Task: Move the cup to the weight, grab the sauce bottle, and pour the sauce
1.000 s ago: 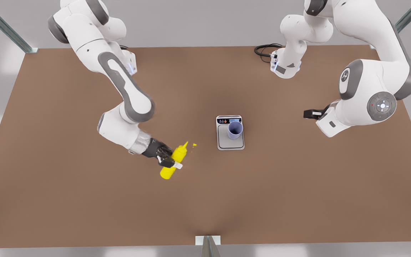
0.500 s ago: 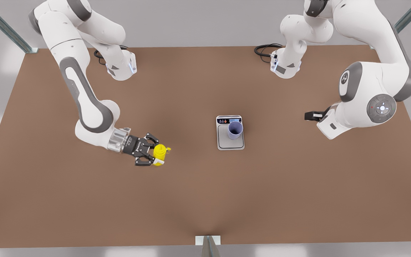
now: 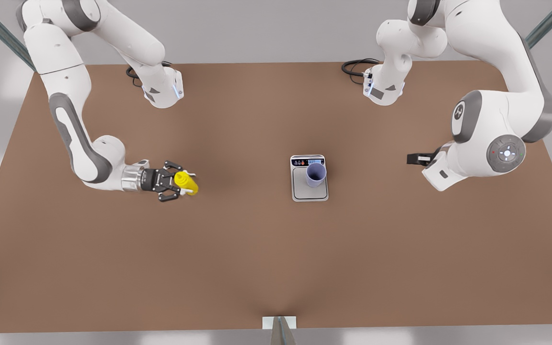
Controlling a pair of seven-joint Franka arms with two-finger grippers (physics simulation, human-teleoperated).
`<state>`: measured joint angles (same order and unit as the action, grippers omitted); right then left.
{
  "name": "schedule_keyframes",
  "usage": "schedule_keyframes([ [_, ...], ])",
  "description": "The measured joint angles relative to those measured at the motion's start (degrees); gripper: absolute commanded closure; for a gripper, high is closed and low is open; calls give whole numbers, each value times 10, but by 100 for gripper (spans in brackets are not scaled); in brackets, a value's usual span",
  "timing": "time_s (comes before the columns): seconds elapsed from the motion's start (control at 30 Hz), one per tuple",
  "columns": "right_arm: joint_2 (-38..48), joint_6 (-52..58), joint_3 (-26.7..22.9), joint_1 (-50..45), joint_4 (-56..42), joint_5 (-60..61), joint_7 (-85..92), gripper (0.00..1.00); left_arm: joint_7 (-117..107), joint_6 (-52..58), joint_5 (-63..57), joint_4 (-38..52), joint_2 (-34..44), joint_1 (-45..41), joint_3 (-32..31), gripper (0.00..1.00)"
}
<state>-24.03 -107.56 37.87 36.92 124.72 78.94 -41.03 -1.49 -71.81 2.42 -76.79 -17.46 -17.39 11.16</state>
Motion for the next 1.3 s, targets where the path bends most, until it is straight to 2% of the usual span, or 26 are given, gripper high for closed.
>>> schedule_keyframes([
  [0.07, -51, 13, -9, 26, 2, -31, 51, 54, 0, 0, 0, 0, -4, 0, 0, 0],
  [0.27, -48, 37, -17, 26, 26, -67, 64, 54, 0, 0, 0, 0, -9, 0, 0, 0],
  [0.57, -145, -18, -38, 20, 22, -95, 169, 52, 0, 0, 0, 1, -12, 0, 0, 0],
  [0.9, -172, -44, -49, 14, 19, -98, 168, 46, 0, -1, 0, 1, -13, 0, 0, 0],
  [0.97, -175, -43, -49, 14, 19, -99, 182, 14, 0, -1, 0, 1, -14, 0, 0, 0],
  [1.07, -182, -45, -50, 14, 20, -104, 205, 3, 0, -1, 0, 2, -16, 0, 0, 0],
  [1.3, -183, -51, -53, 14, 19, -111, 200, 0, 0, -1, 0, 2, -16, 0, 0, 0],
])
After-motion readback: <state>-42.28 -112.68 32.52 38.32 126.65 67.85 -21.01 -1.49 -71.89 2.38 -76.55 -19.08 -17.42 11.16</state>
